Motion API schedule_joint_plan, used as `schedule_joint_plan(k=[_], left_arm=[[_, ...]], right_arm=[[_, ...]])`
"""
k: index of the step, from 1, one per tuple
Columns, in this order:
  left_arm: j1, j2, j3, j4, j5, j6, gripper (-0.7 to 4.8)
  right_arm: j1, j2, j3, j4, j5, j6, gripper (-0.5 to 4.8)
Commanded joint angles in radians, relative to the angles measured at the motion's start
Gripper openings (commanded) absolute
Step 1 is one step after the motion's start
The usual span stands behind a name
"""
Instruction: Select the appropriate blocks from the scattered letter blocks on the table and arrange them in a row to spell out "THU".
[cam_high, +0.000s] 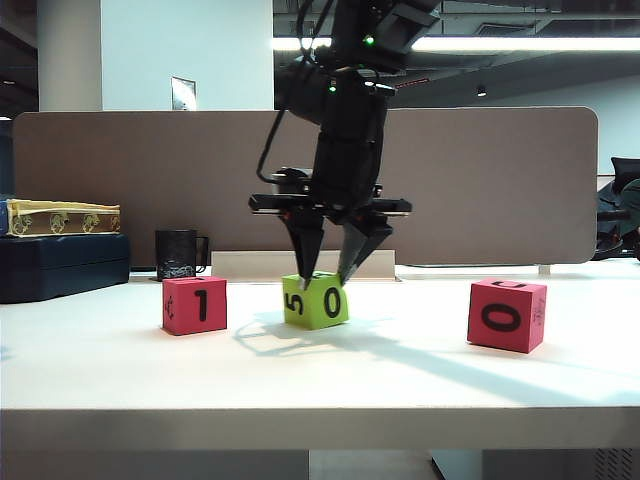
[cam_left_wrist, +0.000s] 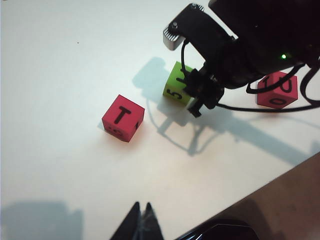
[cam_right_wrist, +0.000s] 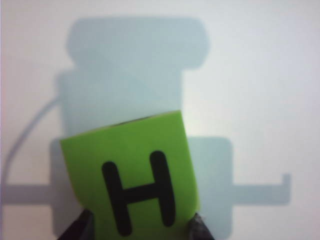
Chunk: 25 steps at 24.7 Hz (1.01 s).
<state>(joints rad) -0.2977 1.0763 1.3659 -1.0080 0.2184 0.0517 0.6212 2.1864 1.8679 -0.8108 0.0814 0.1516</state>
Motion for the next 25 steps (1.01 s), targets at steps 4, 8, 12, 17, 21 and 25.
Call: schedule_joint_plan(k=[4,8,12,17,21,25], left_arm=[[0.001,-0.003,0.002,0.008,0.007,0.000,-0.06],[0.001,-0.003,0.002,0.012,0.007,0.000,-0.06],[0.001,-0.003,0.002,0.012,0.007,0.000,-0.06],[0.001,-0.003,0.002,0.012,0.007,0.000,-0.06],[0.001,-0.003,0.002,0.011,0.007,0.000,-0.06],[0.001,-0.003,0.002,0.012,0.006,0.000,-0.06]], right_arm=[[-0.013,0.003,0.001,0.023,0.019,0.032,2.66],[-0.011,0.003,0.001,0.040,-0.059,0.038,4.70],[-0.011,0.003,0.009,0.057,-0.064,0.039,4.72],[-0.014,0.003,0.058,0.061,-0.034,0.027,4.72],[-0.021,0.001,0.112,0.051,0.037,-0.004,4.46],[-0.032,0.001,0.131,0.016,0.087,-0.055,1.67]])
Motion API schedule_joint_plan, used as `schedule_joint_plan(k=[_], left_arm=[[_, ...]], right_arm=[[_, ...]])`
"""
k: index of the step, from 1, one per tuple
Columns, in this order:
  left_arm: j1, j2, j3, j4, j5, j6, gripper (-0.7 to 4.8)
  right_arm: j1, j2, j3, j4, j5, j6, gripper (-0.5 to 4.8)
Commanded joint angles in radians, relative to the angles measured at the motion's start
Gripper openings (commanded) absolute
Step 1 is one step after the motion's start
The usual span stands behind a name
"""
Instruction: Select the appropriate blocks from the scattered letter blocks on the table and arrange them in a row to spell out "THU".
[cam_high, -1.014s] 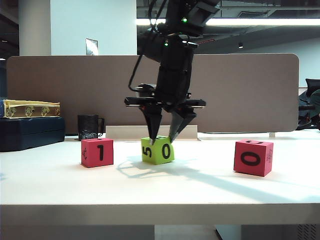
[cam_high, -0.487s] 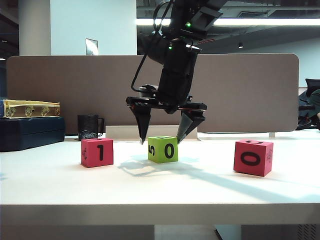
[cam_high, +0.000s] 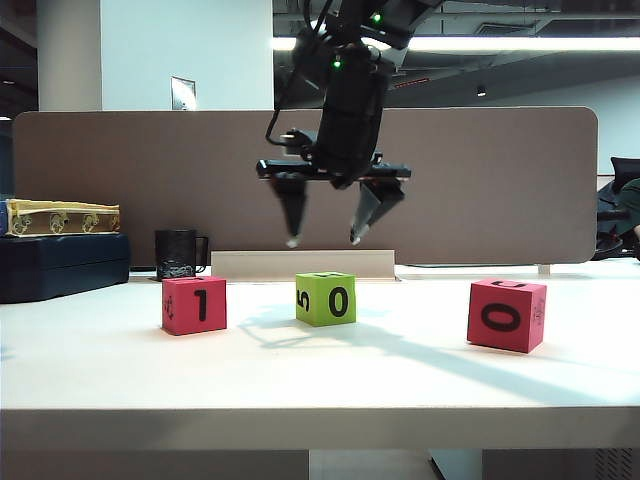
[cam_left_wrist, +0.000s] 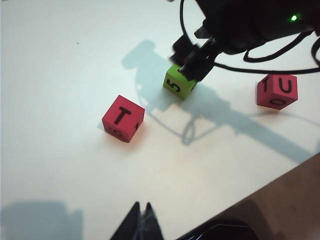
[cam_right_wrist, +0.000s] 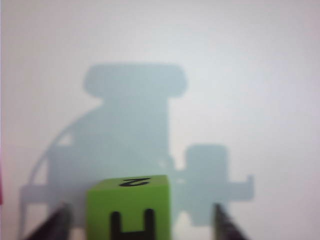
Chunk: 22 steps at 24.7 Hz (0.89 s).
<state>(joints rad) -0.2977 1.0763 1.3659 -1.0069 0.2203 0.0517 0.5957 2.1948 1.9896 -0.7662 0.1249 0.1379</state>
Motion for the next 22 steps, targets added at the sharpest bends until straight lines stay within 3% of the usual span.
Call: schedule_joint_plan(k=[1,2,6,8,15,22], left_arm=[[0.001,-0.003,0.002,0.011,0.005,0.000,-0.06],[0.001,-0.003,0.002,0.011,0.005,0.000,-0.06],[0.001,-0.003,0.002,0.015,0.004,0.001,-0.06],[0.001,-0.003,0.002,0.019,0.004,0.001,-0.06],[0.001,-0.003,0.002,0.022,0.004,0.001,-0.06],[0.001,-0.003,0.002,0.021,0.004,0.001,-0.06]], right_arm=[[-0.010,-0.007,0.009,-0.045,0.064,-0.051,1.00],[-0.016,-0.006,0.008,-0.061,0.069,-0.058,0.68],[-0.042,-0.005,0.008,-0.122,0.079,-0.064,0.37],[-0.051,-0.005,0.007,-0.143,0.073,-0.064,-0.06],[-0.052,0.001,0.006,-0.151,-0.034,-0.063,-0.06],[-0.052,0.045,0.003,-0.202,-0.062,-0.060,-0.06]])
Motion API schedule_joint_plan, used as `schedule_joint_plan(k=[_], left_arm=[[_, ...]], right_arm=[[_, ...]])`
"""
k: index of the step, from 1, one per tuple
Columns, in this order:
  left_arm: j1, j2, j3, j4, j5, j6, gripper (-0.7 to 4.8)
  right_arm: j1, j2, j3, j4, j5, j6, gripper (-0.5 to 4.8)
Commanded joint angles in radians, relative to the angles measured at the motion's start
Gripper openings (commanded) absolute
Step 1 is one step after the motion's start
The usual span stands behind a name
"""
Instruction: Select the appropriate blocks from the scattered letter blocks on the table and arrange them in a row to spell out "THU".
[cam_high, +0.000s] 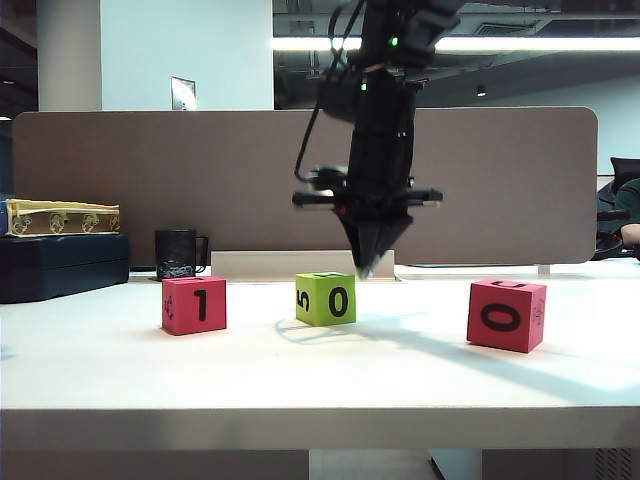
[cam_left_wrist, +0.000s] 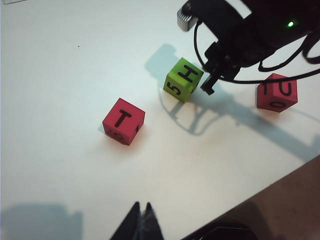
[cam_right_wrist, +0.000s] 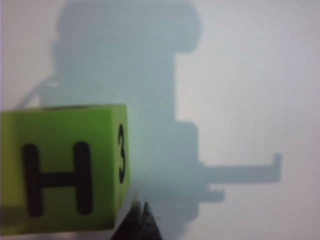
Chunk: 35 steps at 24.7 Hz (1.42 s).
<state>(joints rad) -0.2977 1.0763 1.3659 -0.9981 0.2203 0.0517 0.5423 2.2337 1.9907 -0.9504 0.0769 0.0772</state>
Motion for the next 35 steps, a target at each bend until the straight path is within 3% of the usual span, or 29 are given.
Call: schedule_joint_plan(k=[1,15,19,22,29,35], left_arm=[[0.001,-0.003,0.002,0.013,0.004,0.001,-0.06],[0.001,-0.003,0.002,0.013,0.004,0.001,-0.06],[0.001,-0.003,0.002,0.013,0.001,0.001,-0.06],[0.001,0.001,0.001,0.016,-0.068,0.005,-0.06],[0.001,0.082,-0.001,0.021,-0.161,0.031,-0.06],[0.001,0.218,-0.001,0.036,-0.135,0.046,-0.06]], right_arm=[[0.002,0.007,0.002,-0.022,-0.021,0.001,-0.06],[0.066,0.010,0.003,-0.002,-0.059,-0.009,-0.06],[0.084,0.010,0.004,-0.010,-0.018,-0.033,-0.06],[0.072,0.003,0.006,-0.068,0.090,-0.050,-0.06],[0.048,-0.052,0.006,-0.124,0.090,-0.068,-0.06],[0.012,-0.096,0.006,-0.259,0.091,-0.078,-0.06]])
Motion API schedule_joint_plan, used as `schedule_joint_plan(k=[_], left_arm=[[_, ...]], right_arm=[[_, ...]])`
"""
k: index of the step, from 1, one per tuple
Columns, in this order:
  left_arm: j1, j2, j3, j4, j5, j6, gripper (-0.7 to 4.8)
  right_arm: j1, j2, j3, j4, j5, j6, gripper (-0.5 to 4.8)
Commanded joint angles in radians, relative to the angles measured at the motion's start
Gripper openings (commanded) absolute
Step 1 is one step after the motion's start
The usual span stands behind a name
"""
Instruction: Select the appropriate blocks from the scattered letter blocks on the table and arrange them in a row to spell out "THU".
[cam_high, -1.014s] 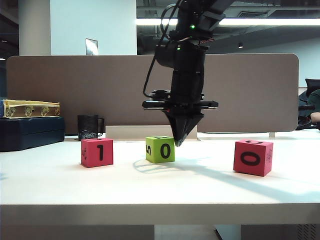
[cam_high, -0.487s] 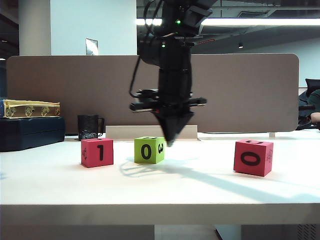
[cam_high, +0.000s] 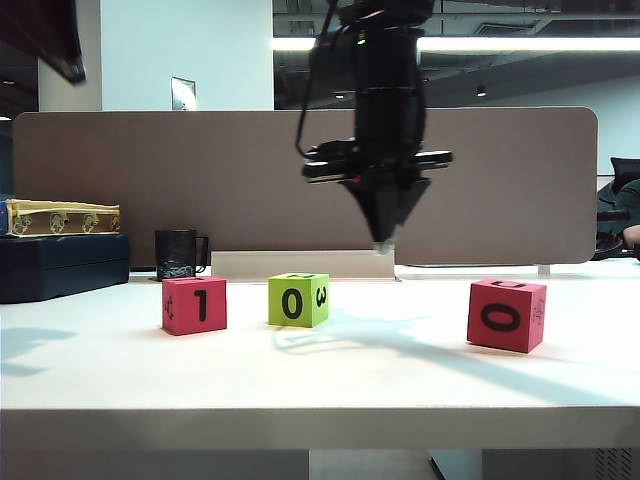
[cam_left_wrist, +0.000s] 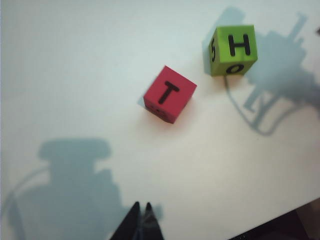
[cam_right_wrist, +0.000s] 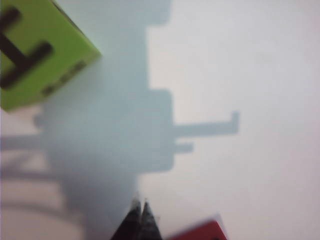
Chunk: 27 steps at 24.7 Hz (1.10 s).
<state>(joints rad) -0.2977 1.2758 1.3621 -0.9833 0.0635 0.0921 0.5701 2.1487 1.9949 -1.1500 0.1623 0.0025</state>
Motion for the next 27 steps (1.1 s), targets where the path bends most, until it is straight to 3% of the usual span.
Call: schedule_joint_plan(k=[1,9,27], left_arm=[[0.001,0.026,0.003,0.027,0.028,0.006,-0.06],[0.001,0.035,0.003,0.105,0.050,0.005,-0.06],[0.001,-0.012,0.004,0.217,0.365,-0.041,-0.06]], right_arm=[[-0.026,-0.012,0.002,-0.076,0.005,-0.003,-0.06],[-0.112,-0.031,0.002,-0.170,0.003,-0.003,-0.06],[-0.170,-0.249,0.001,-0.233,-0.006,-0.004,-0.06]])
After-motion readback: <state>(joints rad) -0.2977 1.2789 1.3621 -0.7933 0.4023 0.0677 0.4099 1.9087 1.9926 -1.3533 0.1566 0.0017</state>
